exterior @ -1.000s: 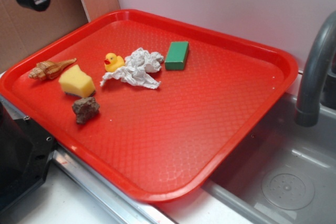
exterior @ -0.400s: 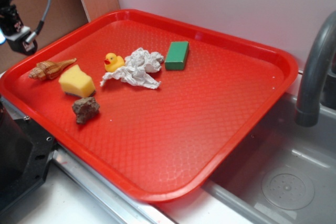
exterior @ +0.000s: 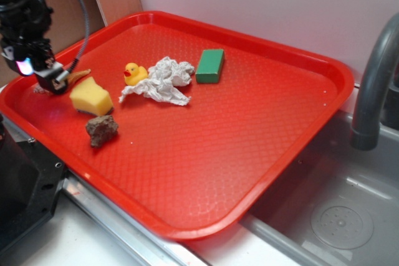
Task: Grab the shell.
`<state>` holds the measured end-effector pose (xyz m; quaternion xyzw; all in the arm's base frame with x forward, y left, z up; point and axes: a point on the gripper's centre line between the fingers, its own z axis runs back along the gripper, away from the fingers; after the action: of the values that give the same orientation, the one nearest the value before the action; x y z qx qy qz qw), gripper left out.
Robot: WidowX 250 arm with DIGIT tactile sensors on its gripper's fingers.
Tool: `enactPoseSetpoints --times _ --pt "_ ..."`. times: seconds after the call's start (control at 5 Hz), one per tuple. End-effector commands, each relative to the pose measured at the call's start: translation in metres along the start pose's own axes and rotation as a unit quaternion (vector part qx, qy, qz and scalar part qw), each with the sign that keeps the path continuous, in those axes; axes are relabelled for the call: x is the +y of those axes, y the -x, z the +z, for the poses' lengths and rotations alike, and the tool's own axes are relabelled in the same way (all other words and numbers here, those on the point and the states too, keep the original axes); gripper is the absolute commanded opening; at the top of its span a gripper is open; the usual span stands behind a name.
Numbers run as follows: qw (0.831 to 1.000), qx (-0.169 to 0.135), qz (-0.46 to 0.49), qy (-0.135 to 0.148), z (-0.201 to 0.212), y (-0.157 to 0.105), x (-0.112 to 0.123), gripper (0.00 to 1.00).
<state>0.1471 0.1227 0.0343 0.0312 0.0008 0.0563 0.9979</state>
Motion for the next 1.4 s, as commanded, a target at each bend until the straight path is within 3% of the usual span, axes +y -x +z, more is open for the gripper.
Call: enactPoseSetpoints --times 0.0,0.2,0.4,0.6,0.8,1.0,1.2 --pt "0.999 -0.009 -0.034 -0.013 -0.009 -0.016 -0.022 1.00" --pt "0.999 0.004 -0.033 -0.013 -0.024 0.006 -0.012 1.00" --pt "1.000 0.016 -0.013 -0.015 -0.019 -0.013 -0.019 0.00" --pt "1.000 0.005 -0.013 -0.023 -0.008 -0.010 -0.020 0.00" --pt "0.998 -0.030 -0.022 -0.043 0.030 -0.016 -0.034 0.00" --pt "0.995 -0.092 -0.019 -0.040 0.083 -0.018 -0.074 0.00" --pt "0.992 -0.129 0.006 -0.009 0.138 -0.011 -0.107 0.00"
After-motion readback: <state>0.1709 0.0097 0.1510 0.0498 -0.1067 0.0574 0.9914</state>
